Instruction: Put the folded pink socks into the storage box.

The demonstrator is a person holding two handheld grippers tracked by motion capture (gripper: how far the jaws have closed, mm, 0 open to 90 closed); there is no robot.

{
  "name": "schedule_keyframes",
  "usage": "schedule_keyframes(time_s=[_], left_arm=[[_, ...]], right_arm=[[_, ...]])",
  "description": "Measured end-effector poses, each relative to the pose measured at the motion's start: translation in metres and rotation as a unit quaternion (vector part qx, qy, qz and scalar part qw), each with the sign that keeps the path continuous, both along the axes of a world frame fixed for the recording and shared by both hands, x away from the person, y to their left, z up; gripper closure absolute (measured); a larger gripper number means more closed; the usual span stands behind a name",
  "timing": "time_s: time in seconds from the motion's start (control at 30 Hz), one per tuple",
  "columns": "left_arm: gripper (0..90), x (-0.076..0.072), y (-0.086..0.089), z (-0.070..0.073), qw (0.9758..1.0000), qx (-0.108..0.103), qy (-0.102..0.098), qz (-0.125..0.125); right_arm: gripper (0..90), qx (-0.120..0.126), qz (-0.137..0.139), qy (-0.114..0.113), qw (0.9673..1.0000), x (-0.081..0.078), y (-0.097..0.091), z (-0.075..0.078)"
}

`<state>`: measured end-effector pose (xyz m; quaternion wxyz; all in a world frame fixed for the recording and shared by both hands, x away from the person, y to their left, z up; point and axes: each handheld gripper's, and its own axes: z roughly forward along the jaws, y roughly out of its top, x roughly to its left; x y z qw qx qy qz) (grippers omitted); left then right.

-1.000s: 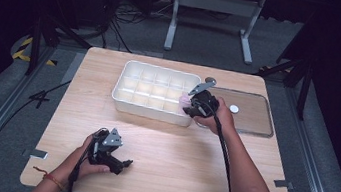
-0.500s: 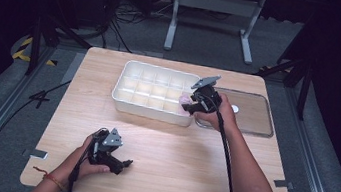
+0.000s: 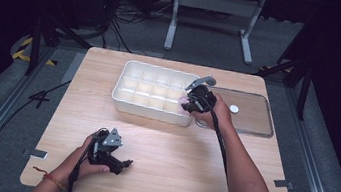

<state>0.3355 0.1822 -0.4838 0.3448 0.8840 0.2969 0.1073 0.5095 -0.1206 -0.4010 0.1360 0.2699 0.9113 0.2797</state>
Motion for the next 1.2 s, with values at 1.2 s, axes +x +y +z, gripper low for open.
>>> schedule_keyframes(time_s=[1.2], left_arm=[[4.4, 0.000, 0.000, 0.000, 1.0000, 0.000, -0.001, 0.001]], right_arm=[[80.9, -0.080, 0.027, 0.068, 0.9941, 0.010, 0.014, -0.013]])
